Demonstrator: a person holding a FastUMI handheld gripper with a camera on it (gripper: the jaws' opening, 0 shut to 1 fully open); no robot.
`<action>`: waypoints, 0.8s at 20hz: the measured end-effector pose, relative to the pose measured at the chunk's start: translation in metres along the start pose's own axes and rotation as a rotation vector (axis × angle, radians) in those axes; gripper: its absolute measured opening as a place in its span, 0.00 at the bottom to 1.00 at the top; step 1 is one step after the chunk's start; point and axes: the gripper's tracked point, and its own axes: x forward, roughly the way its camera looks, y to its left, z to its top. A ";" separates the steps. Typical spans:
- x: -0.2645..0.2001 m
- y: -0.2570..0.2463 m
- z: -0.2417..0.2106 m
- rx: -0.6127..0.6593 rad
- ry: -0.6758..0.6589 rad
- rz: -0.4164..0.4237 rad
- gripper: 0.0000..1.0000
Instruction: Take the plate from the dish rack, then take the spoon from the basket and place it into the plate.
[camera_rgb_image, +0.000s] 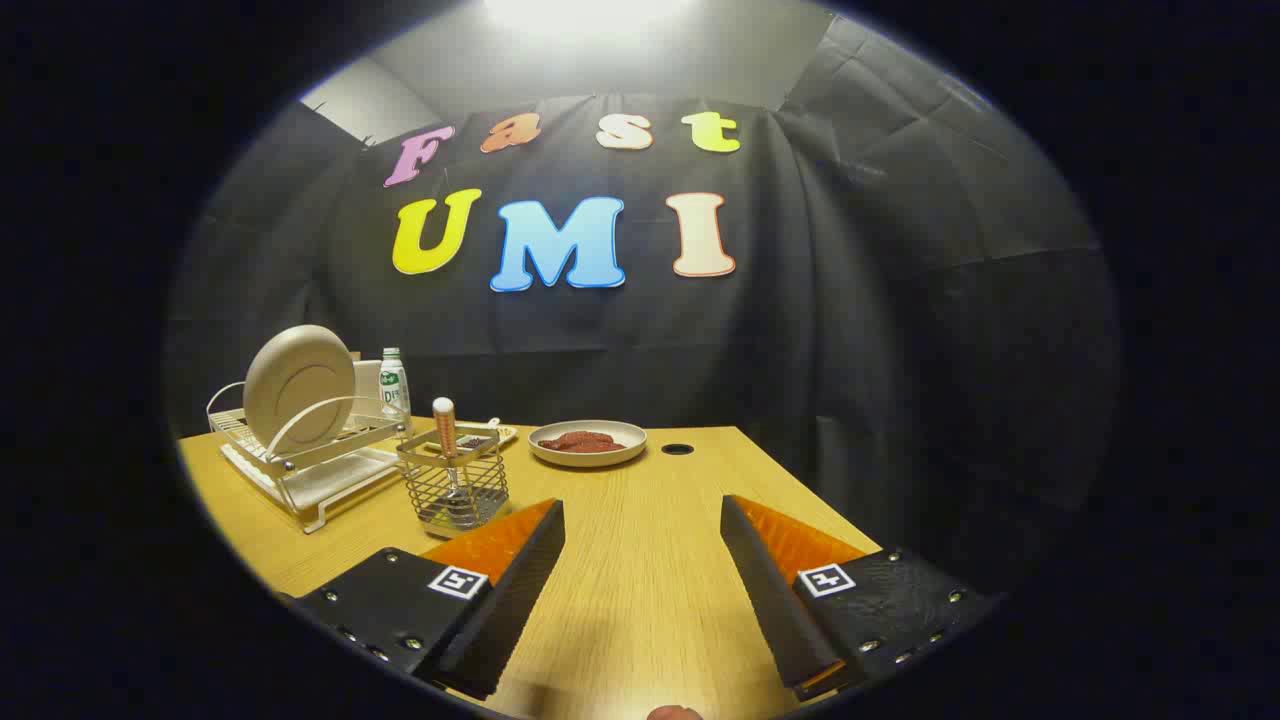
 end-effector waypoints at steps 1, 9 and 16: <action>0.015 0.001 0.000 0.000 0.000 -0.004 0.97; 0.067 0.000 0.061 -0.031 -0.065 -0.024 0.98; 0.004 0.062 0.184 -0.020 -0.101 0.011 0.97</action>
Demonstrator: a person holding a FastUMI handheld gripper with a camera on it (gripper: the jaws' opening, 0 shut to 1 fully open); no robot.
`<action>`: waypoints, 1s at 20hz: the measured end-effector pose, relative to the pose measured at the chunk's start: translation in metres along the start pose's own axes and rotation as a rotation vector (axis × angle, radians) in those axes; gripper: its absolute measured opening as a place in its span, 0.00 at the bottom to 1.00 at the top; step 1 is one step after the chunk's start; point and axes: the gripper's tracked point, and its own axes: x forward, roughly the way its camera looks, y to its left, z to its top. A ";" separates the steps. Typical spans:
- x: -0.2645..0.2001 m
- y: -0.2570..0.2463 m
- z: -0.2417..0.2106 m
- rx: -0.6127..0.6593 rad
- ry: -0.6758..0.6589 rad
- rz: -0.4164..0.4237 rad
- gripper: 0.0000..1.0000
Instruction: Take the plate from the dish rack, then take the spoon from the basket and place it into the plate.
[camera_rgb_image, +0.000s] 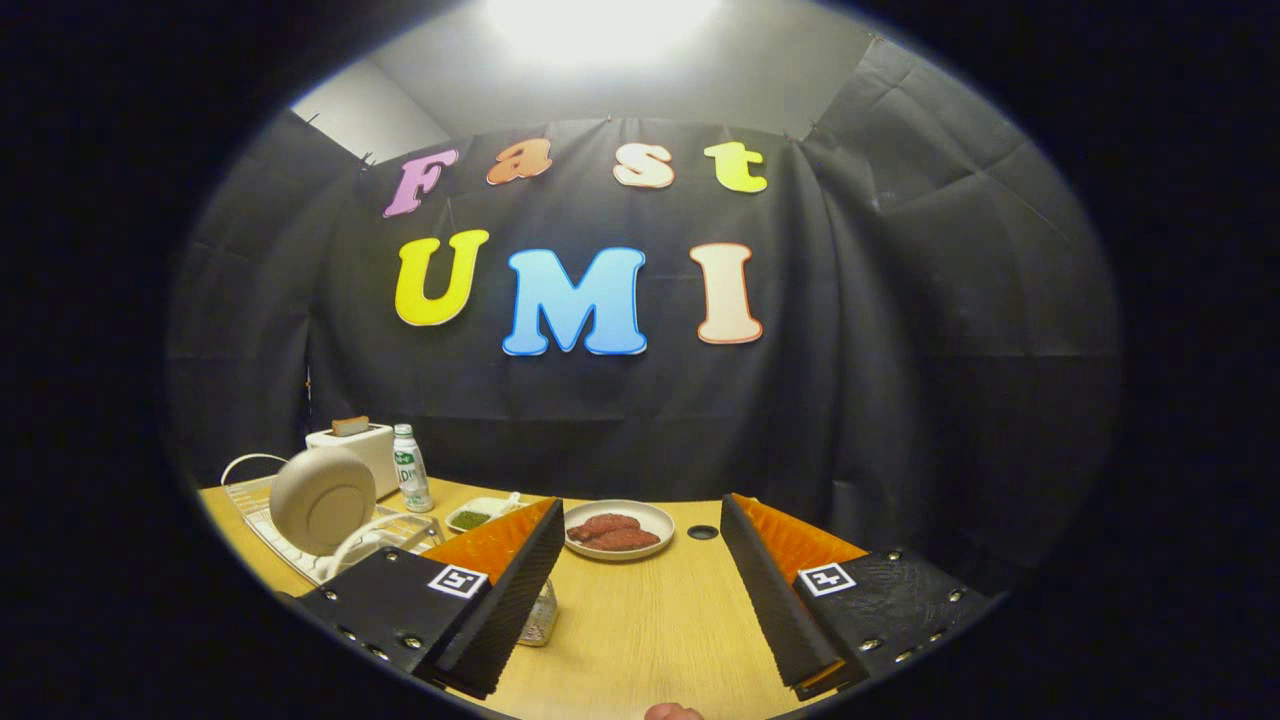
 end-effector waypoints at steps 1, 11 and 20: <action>-0.004 0.012 0.021 -0.003 -0.021 0.002 0.97; 0.000 0.122 0.093 0.013 -0.075 0.079 0.97; 0.025 0.203 0.107 0.070 0.019 0.122 0.97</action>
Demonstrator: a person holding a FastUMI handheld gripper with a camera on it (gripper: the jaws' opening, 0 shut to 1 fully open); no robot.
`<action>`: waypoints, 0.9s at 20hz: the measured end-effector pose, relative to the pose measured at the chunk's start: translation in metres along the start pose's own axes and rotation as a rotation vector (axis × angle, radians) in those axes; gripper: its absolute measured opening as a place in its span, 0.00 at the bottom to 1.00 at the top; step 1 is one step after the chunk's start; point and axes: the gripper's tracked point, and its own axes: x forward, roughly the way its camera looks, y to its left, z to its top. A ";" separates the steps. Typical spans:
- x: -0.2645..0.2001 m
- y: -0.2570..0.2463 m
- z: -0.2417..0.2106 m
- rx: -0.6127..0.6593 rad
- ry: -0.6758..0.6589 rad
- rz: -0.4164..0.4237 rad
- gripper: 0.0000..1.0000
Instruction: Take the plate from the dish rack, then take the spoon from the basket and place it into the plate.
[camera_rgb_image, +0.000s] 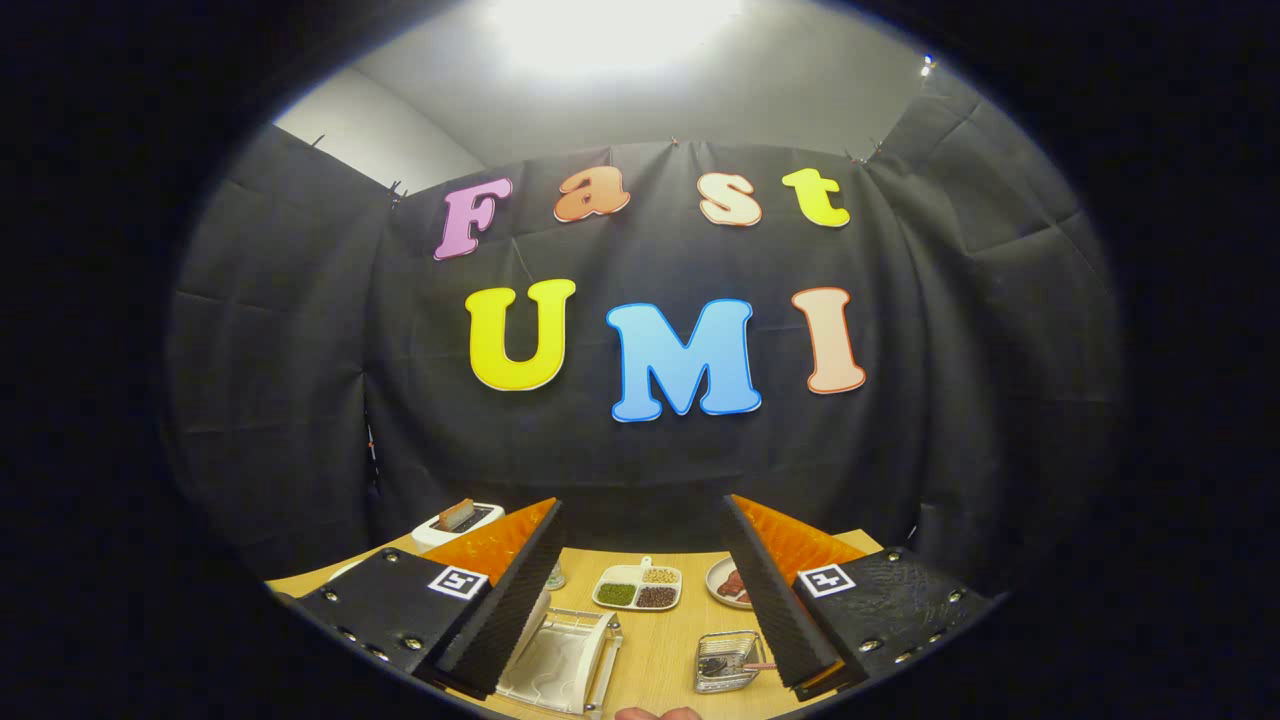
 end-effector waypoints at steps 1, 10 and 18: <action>0.004 0.006 -0.004 0.000 0.031 0.001 0.97; 0.040 0.061 -0.079 0.070 0.481 0.023 0.97; 0.057 0.091 -0.133 0.148 0.768 0.045 0.98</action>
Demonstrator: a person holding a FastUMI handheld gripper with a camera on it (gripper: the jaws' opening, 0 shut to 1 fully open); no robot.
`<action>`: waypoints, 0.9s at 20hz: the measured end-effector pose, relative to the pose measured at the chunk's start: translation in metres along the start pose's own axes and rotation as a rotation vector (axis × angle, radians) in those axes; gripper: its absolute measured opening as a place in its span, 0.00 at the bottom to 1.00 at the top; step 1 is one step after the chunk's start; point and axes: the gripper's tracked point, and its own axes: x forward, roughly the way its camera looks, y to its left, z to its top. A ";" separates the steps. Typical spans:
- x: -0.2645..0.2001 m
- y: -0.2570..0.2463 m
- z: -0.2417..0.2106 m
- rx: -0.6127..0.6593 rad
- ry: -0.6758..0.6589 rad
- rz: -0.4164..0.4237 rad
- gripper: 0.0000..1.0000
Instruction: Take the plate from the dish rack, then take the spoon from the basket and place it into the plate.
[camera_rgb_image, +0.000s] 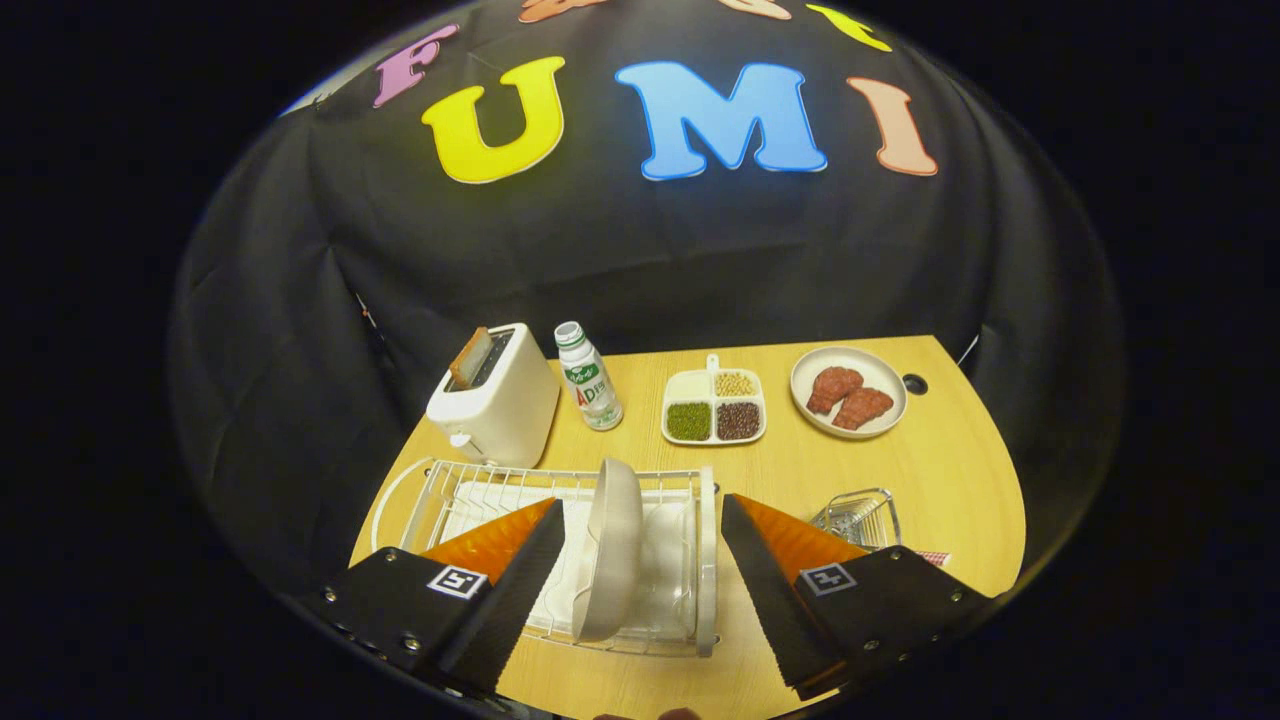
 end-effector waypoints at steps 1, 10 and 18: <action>0.005 0.002 -0.002 0.014 0.026 0.003 0.98; 0.048 0.009 -0.032 0.027 0.231 -0.090 0.98; 0.079 0.003 -0.060 0.036 0.342 -0.178 0.98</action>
